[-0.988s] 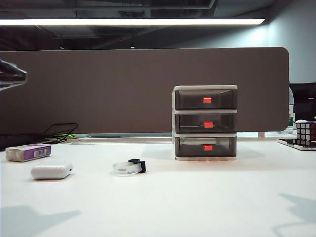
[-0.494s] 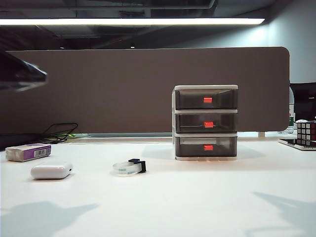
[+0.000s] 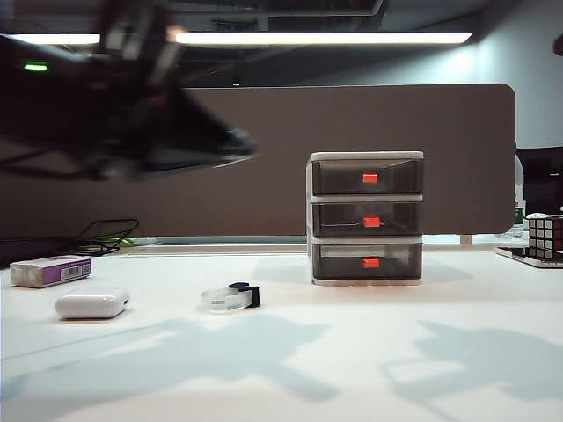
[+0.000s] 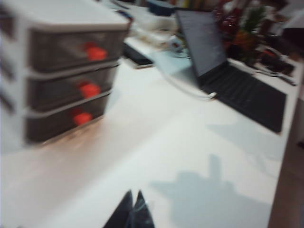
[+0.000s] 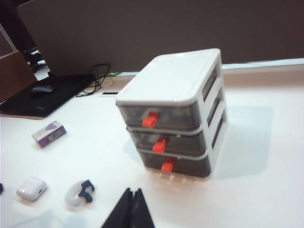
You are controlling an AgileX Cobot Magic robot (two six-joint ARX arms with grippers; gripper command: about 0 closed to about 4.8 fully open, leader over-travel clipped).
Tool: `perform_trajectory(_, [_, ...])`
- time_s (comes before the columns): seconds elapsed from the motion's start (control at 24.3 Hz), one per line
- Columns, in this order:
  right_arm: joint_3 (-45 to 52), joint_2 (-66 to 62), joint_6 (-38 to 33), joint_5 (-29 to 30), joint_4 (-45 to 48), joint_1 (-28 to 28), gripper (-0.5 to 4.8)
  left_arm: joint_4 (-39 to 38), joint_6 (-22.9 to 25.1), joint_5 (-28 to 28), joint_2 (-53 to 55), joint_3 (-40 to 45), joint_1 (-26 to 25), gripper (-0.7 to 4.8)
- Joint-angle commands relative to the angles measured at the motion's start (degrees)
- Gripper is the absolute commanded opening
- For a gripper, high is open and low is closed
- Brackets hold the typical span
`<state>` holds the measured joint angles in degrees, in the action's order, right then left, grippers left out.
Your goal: Open the second layer of the drawer on the table, pick up the transparent tape on the table and put it in, and finally close the drawer.
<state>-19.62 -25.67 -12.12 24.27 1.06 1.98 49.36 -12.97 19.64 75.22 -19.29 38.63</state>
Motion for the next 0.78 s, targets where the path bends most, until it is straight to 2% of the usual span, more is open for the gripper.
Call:
perform_trajectory(0.04, [-3.1, -5.0, 0.6, 1.8, 2.8, 0.0, -0.05, 4.3, -6.1, 5.8, 6.3, -5.7, 0.1, -0.01])
perform_trajectory(0.08, [-4.6, -9.0, 1.1, 4.5, 3.4, 0.0, -0.05, 4.3, -8.3, 6.6, 9.3, -8.8, 0.1, -0.02])
perform_trajectory(0.21, [-6.5, -16.5, 1.9, 7.0, 5.9, 0.1, -0.05, 4.3, -8.6, 4.6, 13.2, -13.0, 0.5, -0.01])
perform_trajectory(0.25, [-7.1, -18.9, 1.9, 6.7, 6.7, 0.1, -0.05, 4.2, -8.5, 2.1, 14.4, -14.0, 1.0, -0.01])
perform_trajectory(0.33, [-9.1, -24.7, 2.0, 4.1, 7.2, 0.1, -0.05, 3.8, -7.8, -6.8, 16.5, -15.3, 3.0, 0.06])
perform_trajectory(0.37, [-10.6, -28.5, 3.3, 3.9, 7.5, 0.4, -0.05, 3.9, -5.9, -12.3, 17.8, -15.8, 4.3, 0.57])
perform_trajectory(0.41, [-11.6, -30.9, 4.1, 3.8, 8.0, 0.8, -0.05, 3.8, -4.3, -14.9, 19.0, -16.6, 5.3, 0.86])
perform_trajectory(0.49, [-13.8, -36.0, 5.3, 3.8, 9.1, 0.8, -0.05, 3.8, -2.0, -18.9, 21.6, -18.3, 7.6, 0.94])
perform_trajectory(0.66, [-15.7, -42.2, 5.3, 3.7, 13.3, 2.2, -0.05, 3.9, -2.0, -30.7, 31.4, -25.9, 13.0, 0.99])
perform_trajectory(0.78, [-15.7, -42.7, 5.3, 3.7, 13.8, 2.2, -0.05, 3.9, -2.0, -35.0, 36.4, -30.6, 15.4, 0.98])
